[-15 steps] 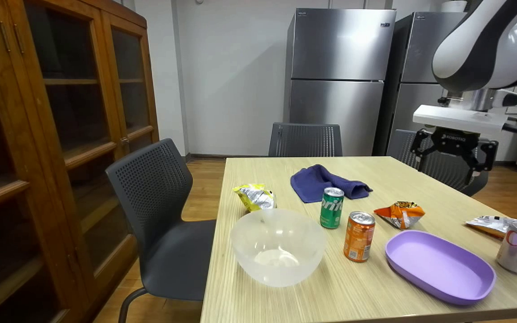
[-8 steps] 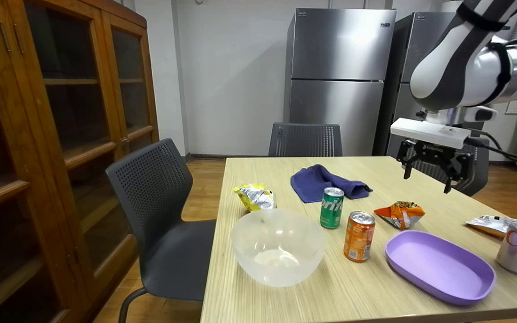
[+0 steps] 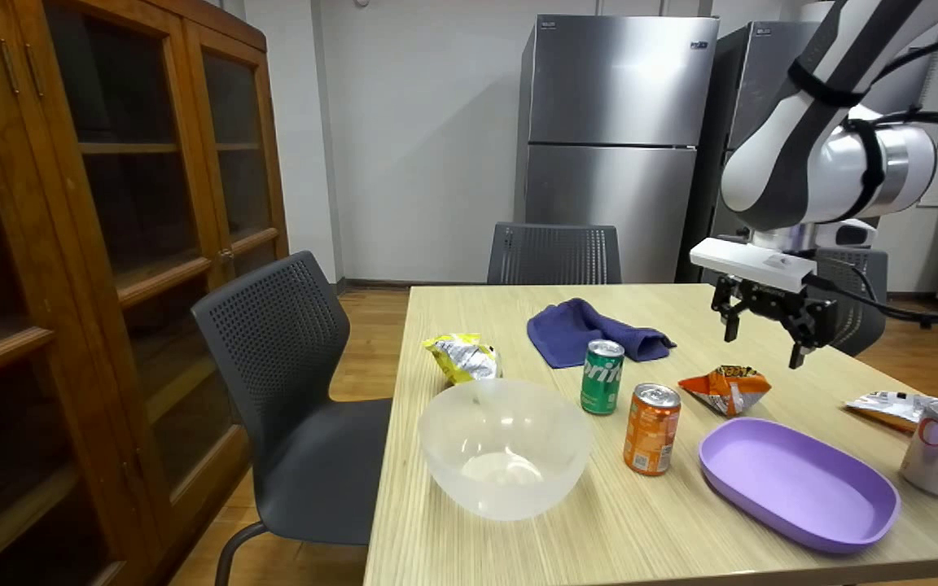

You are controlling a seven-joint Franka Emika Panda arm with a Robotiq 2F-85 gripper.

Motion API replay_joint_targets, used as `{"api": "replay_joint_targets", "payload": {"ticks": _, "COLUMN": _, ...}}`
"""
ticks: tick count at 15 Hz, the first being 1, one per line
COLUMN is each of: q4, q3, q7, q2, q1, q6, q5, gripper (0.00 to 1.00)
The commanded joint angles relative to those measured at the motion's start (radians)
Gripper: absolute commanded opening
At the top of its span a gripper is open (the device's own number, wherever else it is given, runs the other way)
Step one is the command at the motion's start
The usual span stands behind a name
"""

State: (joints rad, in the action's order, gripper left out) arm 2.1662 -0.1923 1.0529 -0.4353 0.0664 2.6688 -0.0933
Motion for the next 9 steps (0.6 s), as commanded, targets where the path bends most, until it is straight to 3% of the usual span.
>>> {"api": "replay_joint_targets", "payload": {"ticks": 1, "q4": -0.046, "q3": -0.005, "q7": 0.039, "q2": -0.039, "q1": 0.019, "q6": -0.006, "q5": 0.046, "gripper": 1.00}}
{"api": "replay_joint_targets", "payload": {"ticks": 9, "q4": -0.097, "q3": -0.010, "q7": 0.080, "q2": -0.089, "q1": 0.033, "q6": -0.007, "q5": 0.084, "gripper": 1.00}}
